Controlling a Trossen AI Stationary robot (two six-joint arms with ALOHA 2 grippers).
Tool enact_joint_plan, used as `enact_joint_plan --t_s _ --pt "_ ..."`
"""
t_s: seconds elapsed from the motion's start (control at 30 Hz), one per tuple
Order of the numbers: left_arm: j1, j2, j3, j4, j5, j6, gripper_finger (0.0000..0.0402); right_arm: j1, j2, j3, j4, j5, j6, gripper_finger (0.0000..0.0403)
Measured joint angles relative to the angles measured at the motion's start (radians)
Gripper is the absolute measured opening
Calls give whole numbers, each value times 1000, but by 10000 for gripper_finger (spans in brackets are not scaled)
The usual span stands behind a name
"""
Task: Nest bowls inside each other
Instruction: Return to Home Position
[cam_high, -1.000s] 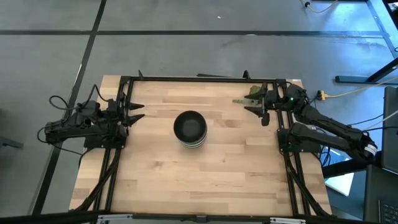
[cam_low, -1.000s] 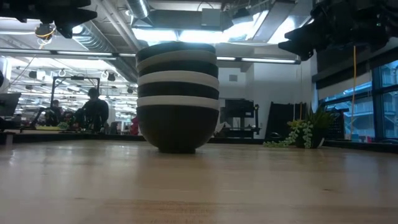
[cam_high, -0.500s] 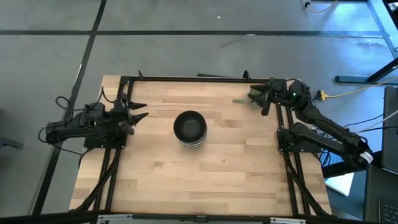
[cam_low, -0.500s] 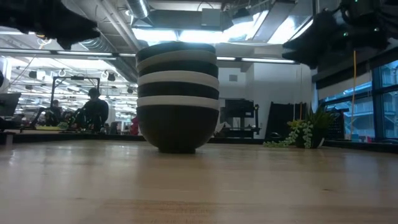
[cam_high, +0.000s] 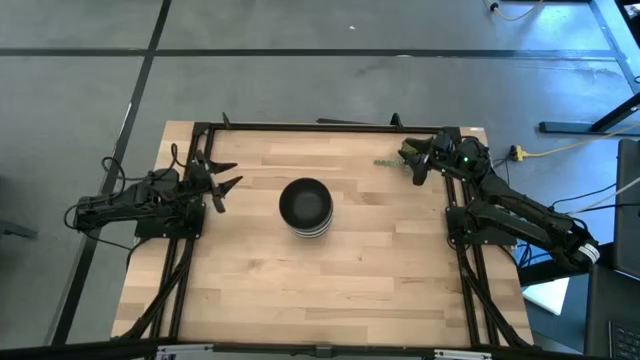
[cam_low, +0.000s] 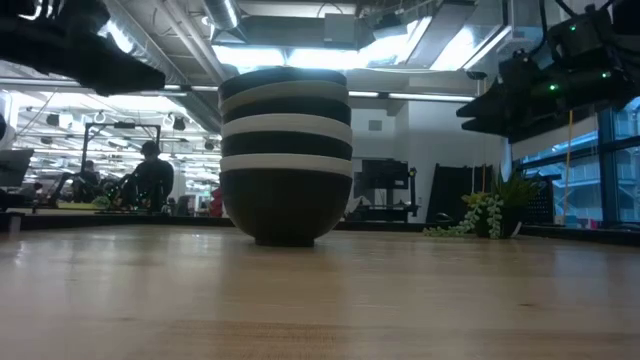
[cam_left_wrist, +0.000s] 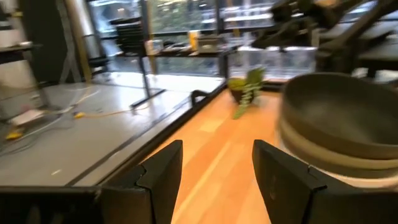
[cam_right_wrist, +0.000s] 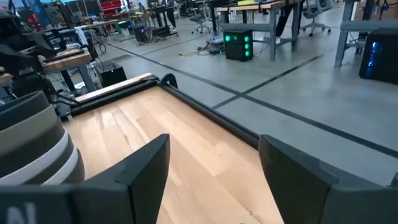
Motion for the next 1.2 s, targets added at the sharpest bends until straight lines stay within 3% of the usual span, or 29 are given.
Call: enact_joint_plan --t_s 0.1,1.2 --pt "0 0 -12 -1 -44 -1 189 0 0 -1 2 0 21 248" --pt "0 0 -24 -1 -40 -2 189 0 0 -1 -3 0 17 248"
